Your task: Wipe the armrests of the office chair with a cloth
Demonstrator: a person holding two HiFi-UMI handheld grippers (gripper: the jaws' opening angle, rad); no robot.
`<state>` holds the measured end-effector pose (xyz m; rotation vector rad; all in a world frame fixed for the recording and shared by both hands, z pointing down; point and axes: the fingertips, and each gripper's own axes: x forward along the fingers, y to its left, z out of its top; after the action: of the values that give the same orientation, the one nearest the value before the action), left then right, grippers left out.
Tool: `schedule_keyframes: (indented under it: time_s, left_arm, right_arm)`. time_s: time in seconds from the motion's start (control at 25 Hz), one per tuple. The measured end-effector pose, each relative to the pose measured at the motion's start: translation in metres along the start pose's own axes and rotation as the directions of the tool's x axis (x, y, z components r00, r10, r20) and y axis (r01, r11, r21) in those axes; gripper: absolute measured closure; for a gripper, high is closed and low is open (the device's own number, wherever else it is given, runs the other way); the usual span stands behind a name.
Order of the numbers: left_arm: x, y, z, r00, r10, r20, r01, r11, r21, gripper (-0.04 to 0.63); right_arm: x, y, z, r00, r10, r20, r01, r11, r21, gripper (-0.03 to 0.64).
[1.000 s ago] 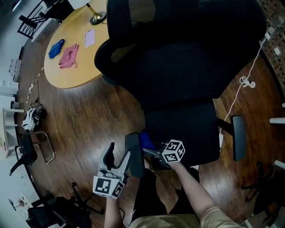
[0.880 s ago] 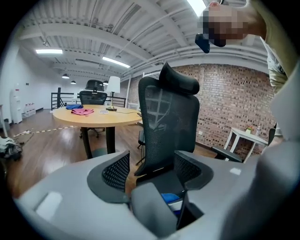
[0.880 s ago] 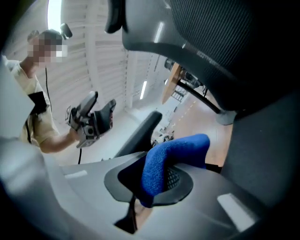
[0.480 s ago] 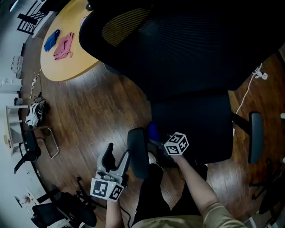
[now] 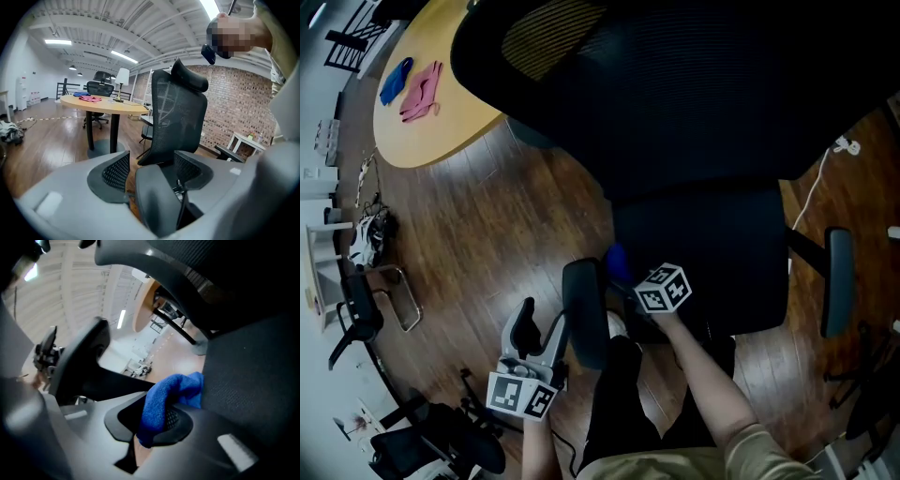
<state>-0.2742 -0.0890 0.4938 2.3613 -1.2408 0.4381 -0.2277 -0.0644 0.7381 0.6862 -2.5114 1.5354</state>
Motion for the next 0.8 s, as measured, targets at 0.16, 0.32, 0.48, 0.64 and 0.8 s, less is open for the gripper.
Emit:
schedule_keyframes:
  time_s: [0.16,0.32,0.48,0.64,0.8]
  left_arm:
    - [0.002,-0.007,0.004,1.000,-0.022,-0.003,0.022,1.000,-0.007,0.308]
    - [0.002,-0.010,0.008,1.000,-0.027,-0.004,0.027,1.000,-0.003,0.308]
    - [0.000,-0.004,0.009,1.000,-0.015,0.003,0.015,1.000,0.001,0.308]
    - [-0.007,0.003,0.007,1.000,0.000,0.003,0.000,1.000,-0.002,0.308]
    - [-0.013,0.009,0.001,1.000,0.003,-0.004,-0.003,1.000,0.001,0.308]
  right_arm:
    - [-0.020,0.084,-0.014,0.964,0.261,-0.056,-0.267,0.952,-0.152,0.600]
    - [-0.015,0.112,-0.026,0.941,0.312,-0.132,-0.335,0.911,-0.239,0.600]
    - [0.004,0.067,-0.038,0.971,0.147,-0.188,-0.185,0.961,-0.204,0.600]
    - [0.021,0.006,-0.052,0.959,-0.057,-0.279,0.014,0.988,-0.155,0.600]
    - [0.030,-0.028,-0.055,0.928,-0.170,-0.330,0.129,0.981,-0.142,0.600]
